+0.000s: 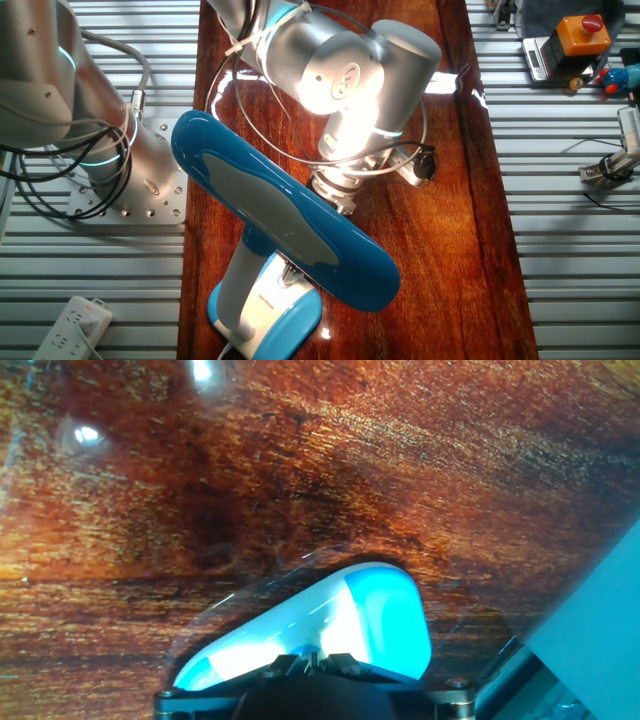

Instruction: Turn off the desk lamp by pressing the button

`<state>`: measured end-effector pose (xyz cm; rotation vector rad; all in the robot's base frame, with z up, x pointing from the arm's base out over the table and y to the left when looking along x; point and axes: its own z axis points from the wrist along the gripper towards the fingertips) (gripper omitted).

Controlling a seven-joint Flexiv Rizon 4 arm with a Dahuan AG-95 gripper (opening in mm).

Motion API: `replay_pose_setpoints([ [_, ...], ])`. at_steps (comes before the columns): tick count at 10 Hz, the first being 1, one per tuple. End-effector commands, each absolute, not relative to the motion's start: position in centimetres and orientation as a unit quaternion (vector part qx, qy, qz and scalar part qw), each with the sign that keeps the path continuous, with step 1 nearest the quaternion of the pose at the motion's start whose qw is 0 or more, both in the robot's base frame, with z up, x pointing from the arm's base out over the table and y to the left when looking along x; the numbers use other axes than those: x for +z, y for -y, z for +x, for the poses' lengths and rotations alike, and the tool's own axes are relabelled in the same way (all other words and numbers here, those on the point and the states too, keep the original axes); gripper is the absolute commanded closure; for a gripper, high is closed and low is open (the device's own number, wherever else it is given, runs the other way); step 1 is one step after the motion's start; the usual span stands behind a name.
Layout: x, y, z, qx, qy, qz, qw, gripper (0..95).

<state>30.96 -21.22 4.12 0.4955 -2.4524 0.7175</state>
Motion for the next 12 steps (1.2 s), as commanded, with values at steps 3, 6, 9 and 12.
replay_pose_setpoints([
  [3, 4.08, 21.20, 31.00, 0.262, 0.907, 0.188, 0.272, 95.0],
  [6, 4.08, 21.22, 30.99, 0.260, 0.905, 0.192, 0.275, 95.0],
  [9, 4.11, 21.33, 30.91, 0.260, 0.905, 0.192, 0.276, 95.0],
  [12, 4.12, 21.36, 30.89, 0.258, 0.905, 0.194, 0.278, 95.0],
])
